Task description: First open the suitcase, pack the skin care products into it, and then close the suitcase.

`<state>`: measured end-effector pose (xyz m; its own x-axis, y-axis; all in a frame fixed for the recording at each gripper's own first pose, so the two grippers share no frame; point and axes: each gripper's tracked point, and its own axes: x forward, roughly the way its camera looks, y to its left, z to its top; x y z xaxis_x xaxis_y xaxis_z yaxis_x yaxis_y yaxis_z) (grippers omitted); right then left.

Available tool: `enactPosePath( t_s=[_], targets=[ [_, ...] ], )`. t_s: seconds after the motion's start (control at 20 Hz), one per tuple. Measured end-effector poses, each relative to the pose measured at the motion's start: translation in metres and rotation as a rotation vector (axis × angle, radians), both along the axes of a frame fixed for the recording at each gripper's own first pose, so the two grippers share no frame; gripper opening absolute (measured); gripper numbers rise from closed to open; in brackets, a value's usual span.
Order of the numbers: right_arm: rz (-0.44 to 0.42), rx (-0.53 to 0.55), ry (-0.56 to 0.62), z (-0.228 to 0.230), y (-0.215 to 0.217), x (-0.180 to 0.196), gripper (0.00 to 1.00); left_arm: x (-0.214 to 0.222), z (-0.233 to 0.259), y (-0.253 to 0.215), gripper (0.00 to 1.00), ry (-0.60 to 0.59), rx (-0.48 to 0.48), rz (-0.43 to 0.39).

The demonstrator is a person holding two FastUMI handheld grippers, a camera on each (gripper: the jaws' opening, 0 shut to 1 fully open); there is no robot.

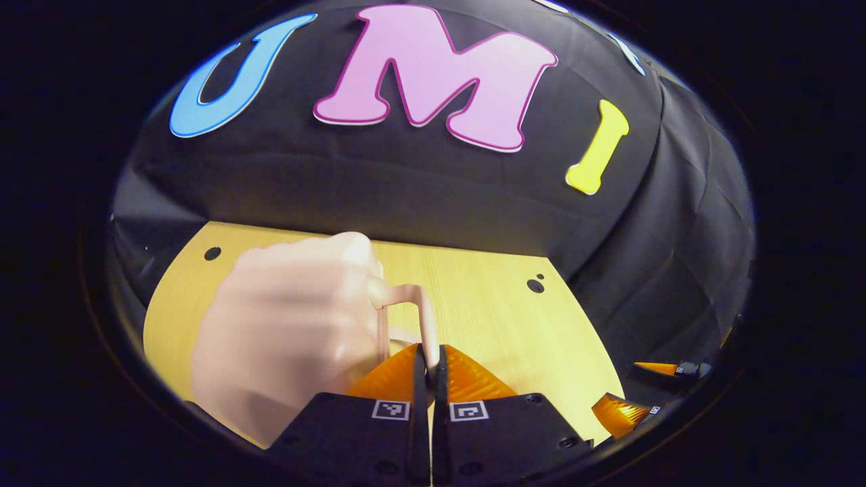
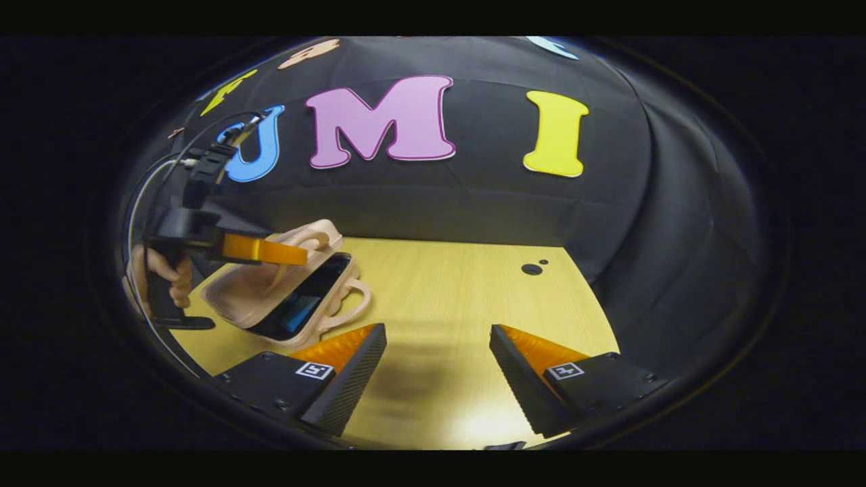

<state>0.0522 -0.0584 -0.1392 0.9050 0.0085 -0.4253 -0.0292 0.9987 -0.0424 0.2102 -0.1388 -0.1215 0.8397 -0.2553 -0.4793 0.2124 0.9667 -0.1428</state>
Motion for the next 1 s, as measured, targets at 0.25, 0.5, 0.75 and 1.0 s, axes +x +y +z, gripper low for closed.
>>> enactPosePath(
  t_s=[0.25, 0.5, 0.75, 1.0],
  targets=[
    [-0.052, 0.010, 0.013, -0.008, -0.020, -0.014, 0.98, 0.010, -0.048, -0.017, 0.07, 0.031, 0.076, -0.014],
    [-0.083, 0.021, -0.044, 0.016, -0.013, -0.030, 0.98, -0.015, -0.017, -0.035, 0.38, -0.056, 0.032, -0.090],
    [-0.094, 0.045, -0.139, 0.062, 0.011, -0.058, 0.98, -0.081, 0.067, -0.024, 0.94, -0.282, 0.053, -0.116],
    [-0.094, 0.055, -0.254, 0.112, 0.042, -0.103, 0.98, -0.188, 0.182, 0.003, 0.94, -0.573, 0.001, -0.063]
  ],
)
